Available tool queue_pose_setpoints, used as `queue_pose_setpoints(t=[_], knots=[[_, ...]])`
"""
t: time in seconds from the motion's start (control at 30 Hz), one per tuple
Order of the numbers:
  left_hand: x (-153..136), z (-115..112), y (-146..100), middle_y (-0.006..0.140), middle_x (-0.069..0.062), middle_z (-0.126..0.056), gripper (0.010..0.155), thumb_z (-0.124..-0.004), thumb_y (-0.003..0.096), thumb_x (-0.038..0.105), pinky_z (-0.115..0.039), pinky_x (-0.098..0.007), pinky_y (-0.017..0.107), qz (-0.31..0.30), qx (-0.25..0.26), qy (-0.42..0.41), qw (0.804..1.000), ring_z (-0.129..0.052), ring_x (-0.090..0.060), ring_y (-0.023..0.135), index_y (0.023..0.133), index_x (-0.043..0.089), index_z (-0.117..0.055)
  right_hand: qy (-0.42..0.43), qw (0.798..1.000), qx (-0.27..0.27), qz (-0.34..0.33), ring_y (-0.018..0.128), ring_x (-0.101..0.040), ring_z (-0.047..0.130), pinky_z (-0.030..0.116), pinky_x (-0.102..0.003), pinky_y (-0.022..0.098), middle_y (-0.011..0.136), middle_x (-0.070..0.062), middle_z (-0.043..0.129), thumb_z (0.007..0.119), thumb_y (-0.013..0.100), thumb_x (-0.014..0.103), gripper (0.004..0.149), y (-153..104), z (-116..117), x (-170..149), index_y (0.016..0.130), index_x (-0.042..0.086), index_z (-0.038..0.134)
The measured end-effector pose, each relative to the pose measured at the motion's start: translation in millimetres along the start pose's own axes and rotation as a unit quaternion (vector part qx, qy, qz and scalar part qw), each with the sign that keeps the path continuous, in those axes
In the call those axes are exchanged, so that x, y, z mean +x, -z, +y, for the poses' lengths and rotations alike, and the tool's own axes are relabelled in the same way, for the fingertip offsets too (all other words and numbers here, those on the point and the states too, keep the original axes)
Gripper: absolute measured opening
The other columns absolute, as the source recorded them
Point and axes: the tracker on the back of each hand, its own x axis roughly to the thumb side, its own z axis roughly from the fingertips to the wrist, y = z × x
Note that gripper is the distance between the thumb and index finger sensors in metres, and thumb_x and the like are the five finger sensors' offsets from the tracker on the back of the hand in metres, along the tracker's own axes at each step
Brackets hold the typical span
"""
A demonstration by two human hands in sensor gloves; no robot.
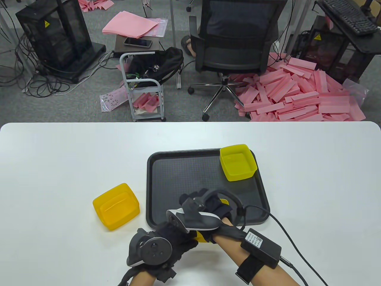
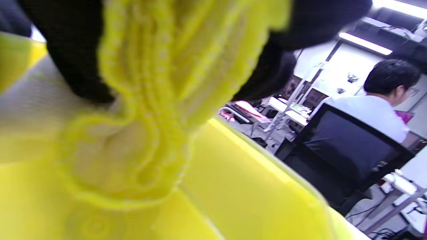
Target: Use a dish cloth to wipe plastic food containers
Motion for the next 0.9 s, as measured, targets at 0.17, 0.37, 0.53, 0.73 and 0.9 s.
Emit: queue_pose_setpoints(t=[0.17, 0.37, 0.53, 0.73, 0.9], knots=[[0.5, 4.4, -1.3, 0.051, -0.005, -0.103, 0.04, -0.093, 0.0374, 0.047, -0.086, -0.044, 0.034, 0.003, 0.02, -0.001, 1.0, -0.099, -0.029, 0.047, 0.072, 0.026, -0.097, -0.038, 0.998, -0.021, 0.036, 0.035, -0.023, 0.1, 0.088, -0.028, 0.014, 0.062, 0.005, 0.096, 0.088, 0.044, 0.056, 0.054, 6.3, -0.3, -2.1, 0.088, 0.028, 0.074], [-1.1, 6.2, -2.2, 0.048, -0.005, -0.103, 0.04, -0.095, 0.0358, 0.048, -0.086, -0.044, 0.032, 0.007, 0.044, 0.004, 0.999, -0.099, -0.029, 0.044, 0.069, 0.026, -0.098, -0.065, 0.997, -0.008, 0.048, 0.035, -0.023, 0.099, 0.088, -0.029, 0.014, 0.06, 0.004, 0.095, 0.088, 0.044, 0.056, 0.052, 7.9, 4.5, -7.0, 0.088, 0.03, 0.074], [-3.0, 7.2, -3.3, 0.046, -0.004, -0.103, 0.041, -0.095, 0.0354, 0.049, -0.086, -0.044, 0.032, 0.018, 0.053, 0.01, 0.998, -0.1, -0.029, 0.043, 0.069, 0.026, -0.098, -0.09, 0.995, 0.009, 0.038, 0.041, -0.024, 0.097, 0.087, -0.03, 0.019, 0.065, 0.003, 0.092, 0.088, 0.045, 0.051, 0.05, 4.6, 16.8, -14.3, 0.089, 0.034, 0.072], [-5.9, 6.1, -3.2, 0.047, -0.004, -0.102, 0.041, -0.094, 0.0359, 0.05, -0.086, -0.044, 0.032, 0.031, 0.054, 0.012, 0.998, -0.099, -0.029, 0.043, 0.068, 0.026, -0.098, -0.106, 0.994, -0.005, 0.002, 0.051, -0.028, 0.095, 0.088, -0.035, 0.029, 0.072, 0.002, 0.089, 0.091, 0.044, 0.044, 0.05, -8.5, 19.5, -24.0, 0.091, 0.038, 0.074], [-5.8, 5.8, -3.3, 0.046, -0.003, -0.102, 0.041, -0.094, 0.0356, 0.051, -0.086, -0.044, 0.032, 0.038, 0.058, 0.011, 0.998, -0.099, -0.028, 0.043, 0.068, 0.026, -0.098, -0.114, 0.993, -0.002, -0.041, 0.058, -0.031, 0.092, 0.087, -0.038, 0.035, 0.079, -0.001, 0.087, 0.092, 0.043, 0.038, 0.043, -19.2, 20.8, -21.9, 0.084, 0.045, 0.081]])
